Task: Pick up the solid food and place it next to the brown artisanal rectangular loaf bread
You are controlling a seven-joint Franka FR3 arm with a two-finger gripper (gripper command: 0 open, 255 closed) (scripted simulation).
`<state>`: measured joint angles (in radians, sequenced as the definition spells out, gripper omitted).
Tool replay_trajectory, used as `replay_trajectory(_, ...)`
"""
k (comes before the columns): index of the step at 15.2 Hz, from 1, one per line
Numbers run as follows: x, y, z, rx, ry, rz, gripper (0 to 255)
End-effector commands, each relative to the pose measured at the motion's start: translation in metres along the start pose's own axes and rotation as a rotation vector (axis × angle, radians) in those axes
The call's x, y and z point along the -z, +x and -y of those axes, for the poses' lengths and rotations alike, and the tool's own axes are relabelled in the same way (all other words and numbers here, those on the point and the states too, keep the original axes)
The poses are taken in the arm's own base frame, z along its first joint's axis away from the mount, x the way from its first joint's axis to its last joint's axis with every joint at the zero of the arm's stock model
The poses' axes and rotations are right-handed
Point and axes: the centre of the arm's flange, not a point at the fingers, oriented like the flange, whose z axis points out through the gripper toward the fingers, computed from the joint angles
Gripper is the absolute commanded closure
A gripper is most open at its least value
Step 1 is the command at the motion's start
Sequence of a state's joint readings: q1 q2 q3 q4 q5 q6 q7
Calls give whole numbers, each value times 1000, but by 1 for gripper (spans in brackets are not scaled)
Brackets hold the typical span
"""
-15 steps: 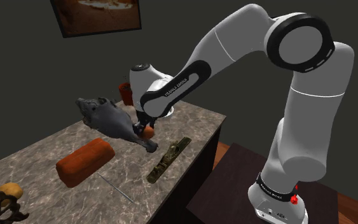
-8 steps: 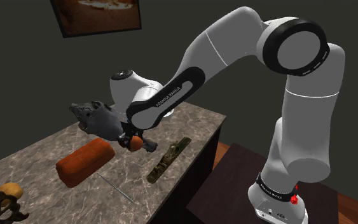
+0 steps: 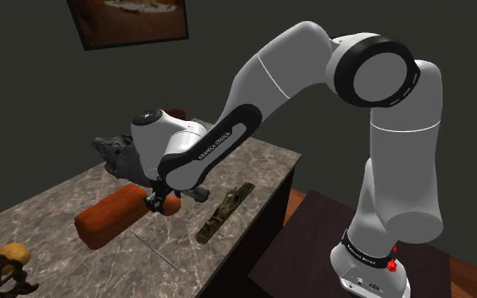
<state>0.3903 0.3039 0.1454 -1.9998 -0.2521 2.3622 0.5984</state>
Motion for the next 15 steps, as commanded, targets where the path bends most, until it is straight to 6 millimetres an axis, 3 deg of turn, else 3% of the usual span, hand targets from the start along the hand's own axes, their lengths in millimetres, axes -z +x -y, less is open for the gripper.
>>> replay_trajectory(1,-10,-2,1,0,0,0,255)
replay_trajectory(15,-83,-11,7,0,0,0,255)
